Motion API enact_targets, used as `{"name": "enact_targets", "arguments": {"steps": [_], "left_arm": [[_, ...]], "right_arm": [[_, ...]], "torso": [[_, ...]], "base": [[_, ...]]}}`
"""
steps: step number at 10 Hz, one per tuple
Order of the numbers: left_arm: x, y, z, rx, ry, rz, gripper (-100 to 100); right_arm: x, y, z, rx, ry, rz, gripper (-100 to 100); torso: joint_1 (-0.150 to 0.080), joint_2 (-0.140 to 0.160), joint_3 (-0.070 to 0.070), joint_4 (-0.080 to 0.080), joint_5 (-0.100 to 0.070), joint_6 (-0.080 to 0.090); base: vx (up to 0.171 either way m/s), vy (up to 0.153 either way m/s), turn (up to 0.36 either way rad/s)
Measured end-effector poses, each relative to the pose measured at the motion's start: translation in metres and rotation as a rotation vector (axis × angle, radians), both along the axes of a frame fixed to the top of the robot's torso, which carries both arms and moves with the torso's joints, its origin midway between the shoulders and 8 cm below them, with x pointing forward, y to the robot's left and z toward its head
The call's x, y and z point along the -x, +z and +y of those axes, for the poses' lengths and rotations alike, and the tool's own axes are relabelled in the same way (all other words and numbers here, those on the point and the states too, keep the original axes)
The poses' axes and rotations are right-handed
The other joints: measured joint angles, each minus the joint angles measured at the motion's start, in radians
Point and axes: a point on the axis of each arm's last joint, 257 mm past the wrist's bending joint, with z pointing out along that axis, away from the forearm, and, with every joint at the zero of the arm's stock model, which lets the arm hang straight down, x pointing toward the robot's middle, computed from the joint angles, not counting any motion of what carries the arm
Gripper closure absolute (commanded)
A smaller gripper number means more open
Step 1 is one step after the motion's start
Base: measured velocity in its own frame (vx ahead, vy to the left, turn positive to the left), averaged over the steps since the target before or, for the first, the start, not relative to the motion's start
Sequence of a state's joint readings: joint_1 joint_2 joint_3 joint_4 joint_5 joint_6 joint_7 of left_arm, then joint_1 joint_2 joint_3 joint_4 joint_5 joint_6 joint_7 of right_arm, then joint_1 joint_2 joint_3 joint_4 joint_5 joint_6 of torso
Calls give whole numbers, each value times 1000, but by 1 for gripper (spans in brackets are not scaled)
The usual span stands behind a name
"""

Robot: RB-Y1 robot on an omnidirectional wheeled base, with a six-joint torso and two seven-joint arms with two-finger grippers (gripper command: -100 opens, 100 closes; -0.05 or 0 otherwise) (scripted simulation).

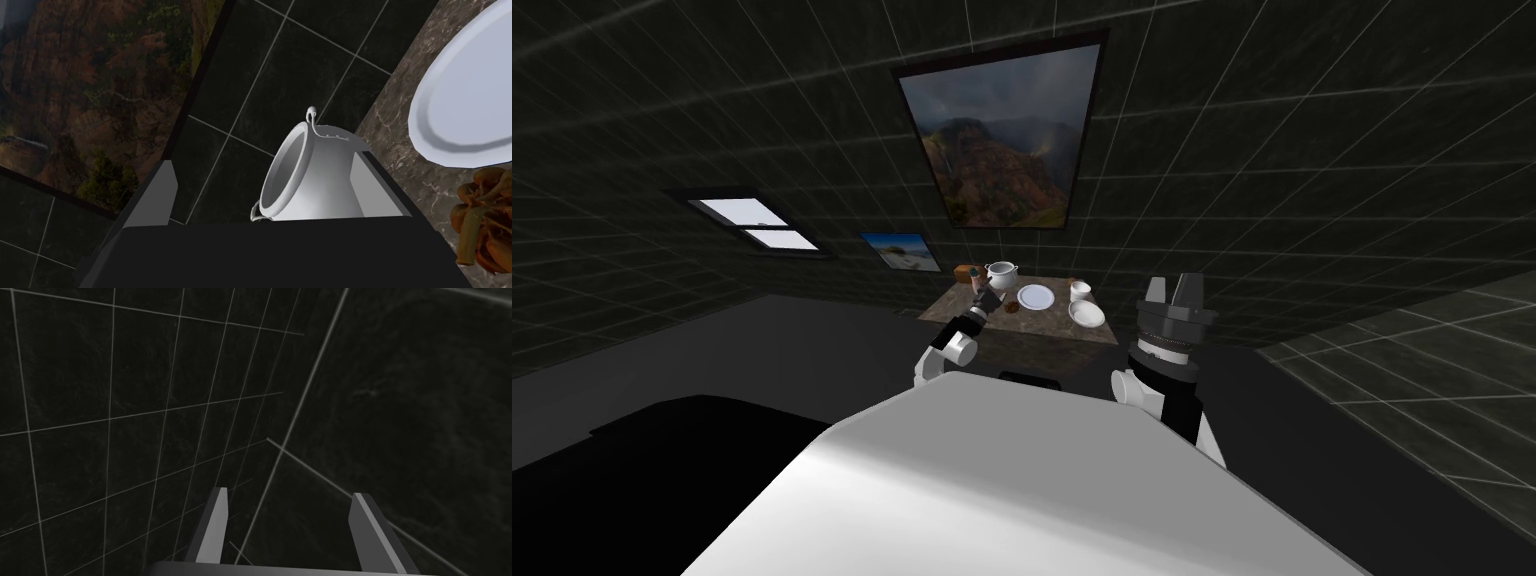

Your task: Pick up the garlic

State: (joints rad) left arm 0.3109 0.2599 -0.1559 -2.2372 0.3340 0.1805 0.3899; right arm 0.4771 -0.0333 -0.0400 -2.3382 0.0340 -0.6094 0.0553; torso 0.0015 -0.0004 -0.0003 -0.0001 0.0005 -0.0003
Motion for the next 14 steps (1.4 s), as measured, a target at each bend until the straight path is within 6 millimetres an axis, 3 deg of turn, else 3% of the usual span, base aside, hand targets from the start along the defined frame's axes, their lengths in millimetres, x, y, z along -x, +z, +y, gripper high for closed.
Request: {"name": "enact_targets", "arguments": {"steps": [14], "left_arm": [[-13,-85,-38,66,-168,406,-100]], "right_arm": [[0,0,0,0,0,0,0]], "torso": [[-1,0,0,0,0,0]], "base": [[2,17,-56]]}}
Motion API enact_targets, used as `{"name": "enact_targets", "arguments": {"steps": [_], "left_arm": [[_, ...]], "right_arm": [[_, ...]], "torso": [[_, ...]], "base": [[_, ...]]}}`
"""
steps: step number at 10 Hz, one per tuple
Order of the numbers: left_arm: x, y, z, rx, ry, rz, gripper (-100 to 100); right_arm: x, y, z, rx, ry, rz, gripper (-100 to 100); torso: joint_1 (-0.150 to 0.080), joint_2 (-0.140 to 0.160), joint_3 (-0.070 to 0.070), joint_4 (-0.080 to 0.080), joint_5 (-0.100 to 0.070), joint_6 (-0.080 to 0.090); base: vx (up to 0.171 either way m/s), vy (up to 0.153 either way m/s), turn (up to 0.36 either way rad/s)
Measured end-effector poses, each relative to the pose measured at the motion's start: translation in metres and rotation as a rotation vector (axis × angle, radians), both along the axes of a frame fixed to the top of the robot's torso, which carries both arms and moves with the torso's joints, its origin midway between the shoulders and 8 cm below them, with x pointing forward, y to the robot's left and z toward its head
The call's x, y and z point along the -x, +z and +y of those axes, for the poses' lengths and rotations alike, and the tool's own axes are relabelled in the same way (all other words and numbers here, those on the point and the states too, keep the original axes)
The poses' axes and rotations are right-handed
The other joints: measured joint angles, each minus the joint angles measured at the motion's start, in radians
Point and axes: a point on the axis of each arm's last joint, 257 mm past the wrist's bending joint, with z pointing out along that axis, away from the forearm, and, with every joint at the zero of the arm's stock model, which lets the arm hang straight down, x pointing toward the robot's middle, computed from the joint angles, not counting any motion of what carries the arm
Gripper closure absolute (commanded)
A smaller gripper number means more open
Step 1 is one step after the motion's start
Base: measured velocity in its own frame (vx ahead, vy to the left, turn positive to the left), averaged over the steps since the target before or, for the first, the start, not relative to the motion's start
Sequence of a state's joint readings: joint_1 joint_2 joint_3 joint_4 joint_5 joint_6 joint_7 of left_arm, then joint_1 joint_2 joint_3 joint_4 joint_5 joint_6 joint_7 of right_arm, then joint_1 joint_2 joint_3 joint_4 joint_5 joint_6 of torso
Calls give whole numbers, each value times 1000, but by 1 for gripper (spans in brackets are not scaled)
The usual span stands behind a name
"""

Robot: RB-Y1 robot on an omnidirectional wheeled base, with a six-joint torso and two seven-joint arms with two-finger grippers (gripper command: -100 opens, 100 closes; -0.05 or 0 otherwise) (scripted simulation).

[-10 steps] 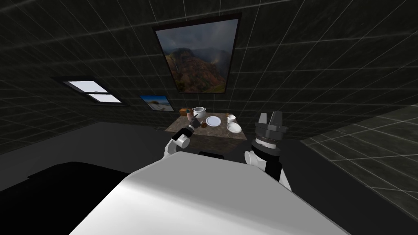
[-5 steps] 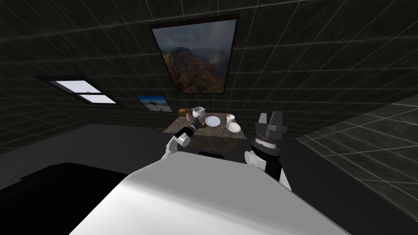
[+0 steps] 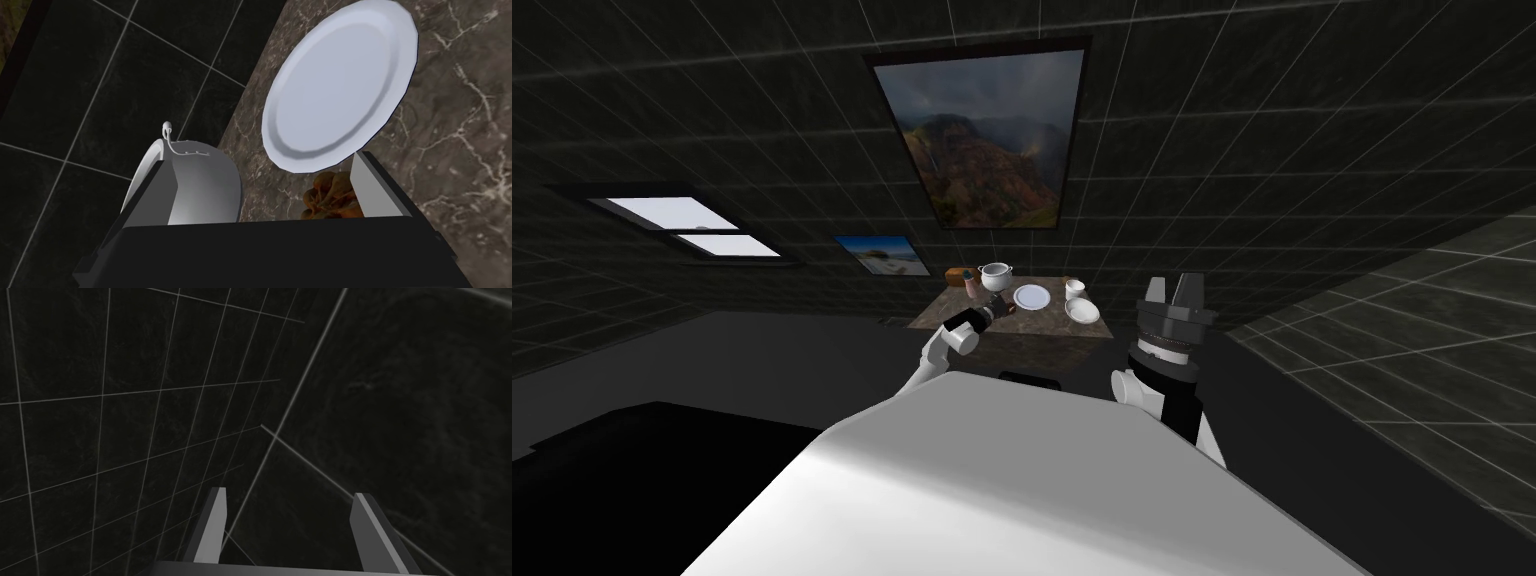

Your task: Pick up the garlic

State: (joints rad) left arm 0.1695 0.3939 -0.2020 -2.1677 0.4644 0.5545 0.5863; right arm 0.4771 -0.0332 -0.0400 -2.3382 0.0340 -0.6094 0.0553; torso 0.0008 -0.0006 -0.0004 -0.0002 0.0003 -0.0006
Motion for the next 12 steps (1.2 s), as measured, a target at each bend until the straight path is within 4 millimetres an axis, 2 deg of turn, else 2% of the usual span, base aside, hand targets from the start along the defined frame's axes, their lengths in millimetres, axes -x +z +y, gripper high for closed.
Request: {"name": "enact_targets", "arguments": {"steps": [6,12], "left_arm": [[3,-32,-2,-12,-24,159,-100],[6,-62,9,-35,-19,331,-100]], "right_arm": [[0,0,0,0,0,0,0],[0,0,0,0,0,0,0]], "torso": [[-1,0,0,0,0,0],[-1,0,0,0,0,0]], "base": [[0,6,-52],[1,2,-53]]}}
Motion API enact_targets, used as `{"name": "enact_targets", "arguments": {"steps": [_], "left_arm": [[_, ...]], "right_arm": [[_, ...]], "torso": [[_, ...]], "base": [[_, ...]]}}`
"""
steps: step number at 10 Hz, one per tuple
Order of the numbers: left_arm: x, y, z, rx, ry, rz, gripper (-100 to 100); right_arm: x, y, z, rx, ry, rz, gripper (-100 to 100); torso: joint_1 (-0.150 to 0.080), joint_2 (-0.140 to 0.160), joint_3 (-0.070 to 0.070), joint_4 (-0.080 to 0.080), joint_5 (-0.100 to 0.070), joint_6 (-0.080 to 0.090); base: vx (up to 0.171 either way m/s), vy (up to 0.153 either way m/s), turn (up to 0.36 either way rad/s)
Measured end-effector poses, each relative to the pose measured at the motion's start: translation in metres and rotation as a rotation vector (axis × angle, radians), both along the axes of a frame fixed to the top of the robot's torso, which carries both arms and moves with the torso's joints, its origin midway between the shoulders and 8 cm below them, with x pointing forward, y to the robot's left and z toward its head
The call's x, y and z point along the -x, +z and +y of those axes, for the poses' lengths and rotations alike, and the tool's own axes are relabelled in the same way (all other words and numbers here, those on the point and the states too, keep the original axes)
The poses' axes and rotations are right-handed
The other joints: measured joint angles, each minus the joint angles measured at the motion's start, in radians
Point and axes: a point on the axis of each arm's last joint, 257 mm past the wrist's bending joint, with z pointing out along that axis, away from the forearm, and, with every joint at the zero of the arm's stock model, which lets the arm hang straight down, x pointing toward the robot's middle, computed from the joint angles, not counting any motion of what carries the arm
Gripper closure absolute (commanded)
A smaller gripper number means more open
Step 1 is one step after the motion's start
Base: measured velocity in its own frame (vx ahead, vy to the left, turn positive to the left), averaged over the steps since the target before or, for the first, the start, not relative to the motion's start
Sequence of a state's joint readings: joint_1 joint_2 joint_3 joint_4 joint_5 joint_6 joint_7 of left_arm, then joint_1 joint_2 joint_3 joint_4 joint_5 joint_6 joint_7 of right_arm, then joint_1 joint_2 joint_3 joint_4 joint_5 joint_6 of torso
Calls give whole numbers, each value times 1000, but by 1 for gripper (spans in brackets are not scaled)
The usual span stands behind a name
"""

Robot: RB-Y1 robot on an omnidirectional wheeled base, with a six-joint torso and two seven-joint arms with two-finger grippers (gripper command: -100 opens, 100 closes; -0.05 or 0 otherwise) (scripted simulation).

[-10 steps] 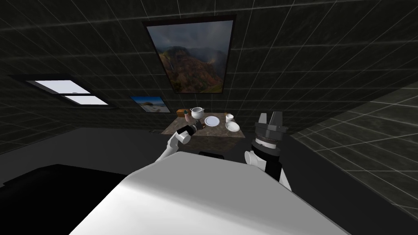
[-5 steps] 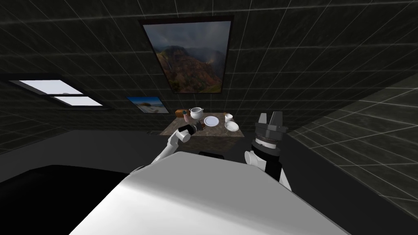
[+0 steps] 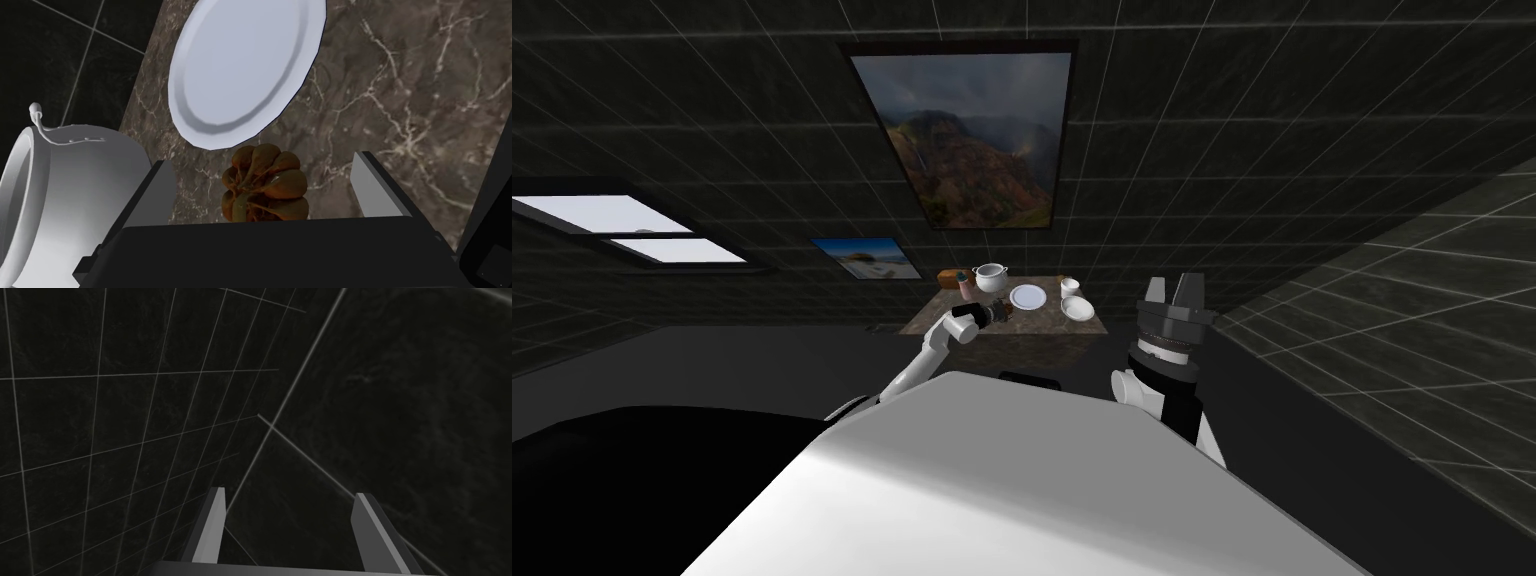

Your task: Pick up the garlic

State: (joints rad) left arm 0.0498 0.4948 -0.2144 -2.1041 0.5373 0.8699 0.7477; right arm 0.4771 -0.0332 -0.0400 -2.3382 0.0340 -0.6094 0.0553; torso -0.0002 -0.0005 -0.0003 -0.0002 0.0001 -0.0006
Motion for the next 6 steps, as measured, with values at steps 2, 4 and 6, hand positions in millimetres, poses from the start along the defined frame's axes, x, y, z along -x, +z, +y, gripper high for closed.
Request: {"name": "enact_targets", "arguments": {"steps": [2,4,6], "left_arm": [[1,-8,7,-13,10,54,-100],[2,-15,14,-28,23,107,-100],[2,-20,24,-44,41,156,-100]], "right_arm": [[0,0,0,0,0,0,0],[0,0,0,0,0,0,0],[0,0,0,0,0,0,0]], "torso": [[0,0,0,0,0,0],[0,0,0,0,0,0],[0,0,0,0,0,0]], "base": [[1,-3,-52],[1,-5,-39],[2,-7,-38]]}}
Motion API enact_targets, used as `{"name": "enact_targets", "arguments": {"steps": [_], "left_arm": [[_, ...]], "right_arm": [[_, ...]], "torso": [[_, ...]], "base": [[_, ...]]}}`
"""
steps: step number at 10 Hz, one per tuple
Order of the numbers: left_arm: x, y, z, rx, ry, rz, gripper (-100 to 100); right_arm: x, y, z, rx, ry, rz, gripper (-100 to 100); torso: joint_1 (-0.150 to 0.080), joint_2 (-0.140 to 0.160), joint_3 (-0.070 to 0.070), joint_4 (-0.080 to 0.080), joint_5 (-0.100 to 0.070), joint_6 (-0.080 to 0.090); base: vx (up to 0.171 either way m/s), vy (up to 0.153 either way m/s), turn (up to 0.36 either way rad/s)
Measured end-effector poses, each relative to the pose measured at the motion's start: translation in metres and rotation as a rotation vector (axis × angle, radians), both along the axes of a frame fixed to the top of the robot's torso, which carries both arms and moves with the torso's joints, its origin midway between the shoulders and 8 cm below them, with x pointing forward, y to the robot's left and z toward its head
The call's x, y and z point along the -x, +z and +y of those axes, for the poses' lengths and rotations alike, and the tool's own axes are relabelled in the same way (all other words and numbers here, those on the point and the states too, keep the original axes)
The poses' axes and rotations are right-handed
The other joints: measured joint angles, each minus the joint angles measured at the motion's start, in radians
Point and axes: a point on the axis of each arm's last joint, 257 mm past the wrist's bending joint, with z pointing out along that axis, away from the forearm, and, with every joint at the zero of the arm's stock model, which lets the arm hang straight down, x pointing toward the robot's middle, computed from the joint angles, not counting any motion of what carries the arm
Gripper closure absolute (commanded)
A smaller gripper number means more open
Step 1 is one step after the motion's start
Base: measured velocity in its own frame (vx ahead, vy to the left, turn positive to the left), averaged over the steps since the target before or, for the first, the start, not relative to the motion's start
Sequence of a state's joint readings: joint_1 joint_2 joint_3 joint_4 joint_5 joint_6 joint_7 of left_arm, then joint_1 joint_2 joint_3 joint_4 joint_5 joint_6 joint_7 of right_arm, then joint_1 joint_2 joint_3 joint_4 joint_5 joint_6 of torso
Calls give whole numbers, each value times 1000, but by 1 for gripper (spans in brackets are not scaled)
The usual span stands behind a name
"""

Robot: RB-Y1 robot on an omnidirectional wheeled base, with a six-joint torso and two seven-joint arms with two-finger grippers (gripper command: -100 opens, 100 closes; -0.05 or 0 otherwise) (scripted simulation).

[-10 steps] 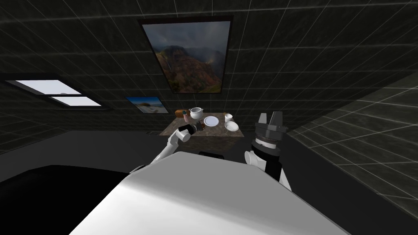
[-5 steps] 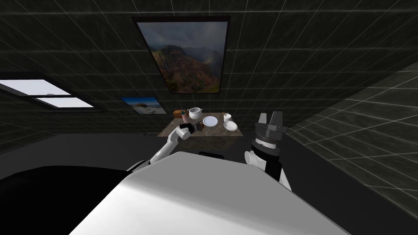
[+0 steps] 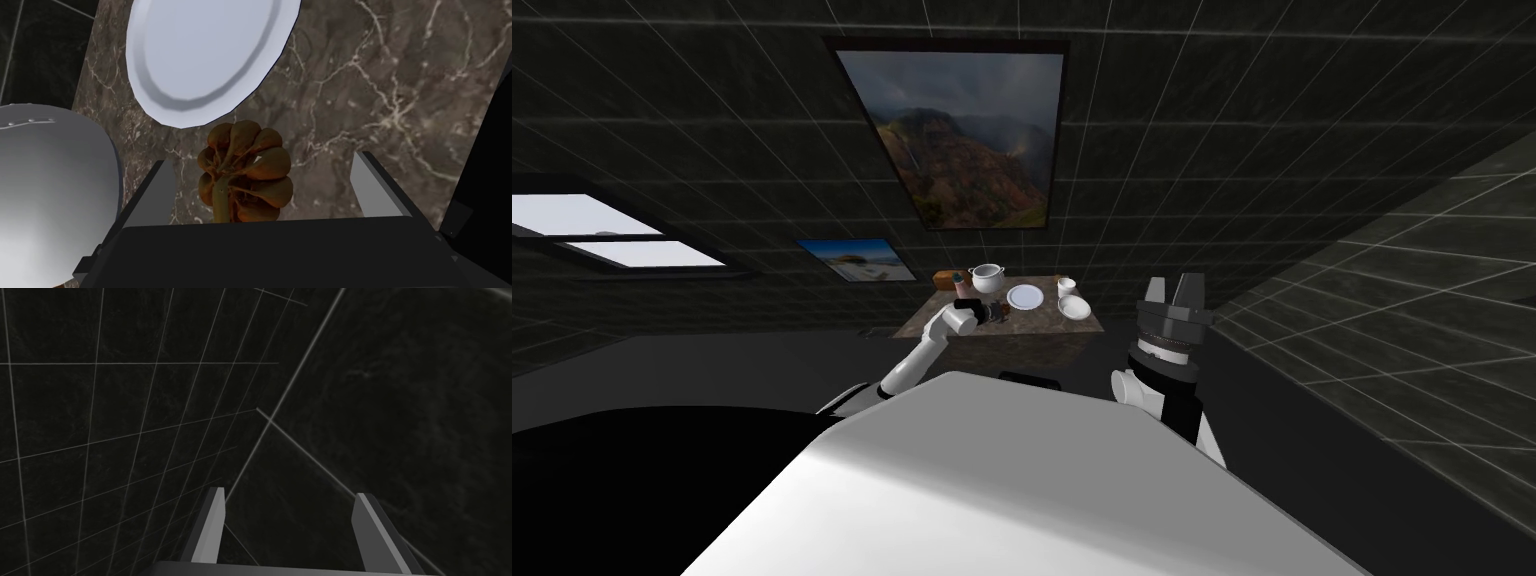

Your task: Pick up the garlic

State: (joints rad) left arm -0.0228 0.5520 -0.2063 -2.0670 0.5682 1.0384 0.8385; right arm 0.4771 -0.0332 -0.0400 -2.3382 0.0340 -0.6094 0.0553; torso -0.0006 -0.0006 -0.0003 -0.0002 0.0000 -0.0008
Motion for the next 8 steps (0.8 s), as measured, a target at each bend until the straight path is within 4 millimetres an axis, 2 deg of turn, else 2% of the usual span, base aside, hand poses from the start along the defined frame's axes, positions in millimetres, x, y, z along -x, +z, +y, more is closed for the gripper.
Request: {"name": "enact_targets", "arguments": {"steps": [8], "left_arm": [[2,-14,45,-70,105,162,-100]], "right_arm": [[0,0,0,0,0,0,0]], "torso": [[-1,0,0,0,0,0]], "base": [[3,-14,-35]]}}
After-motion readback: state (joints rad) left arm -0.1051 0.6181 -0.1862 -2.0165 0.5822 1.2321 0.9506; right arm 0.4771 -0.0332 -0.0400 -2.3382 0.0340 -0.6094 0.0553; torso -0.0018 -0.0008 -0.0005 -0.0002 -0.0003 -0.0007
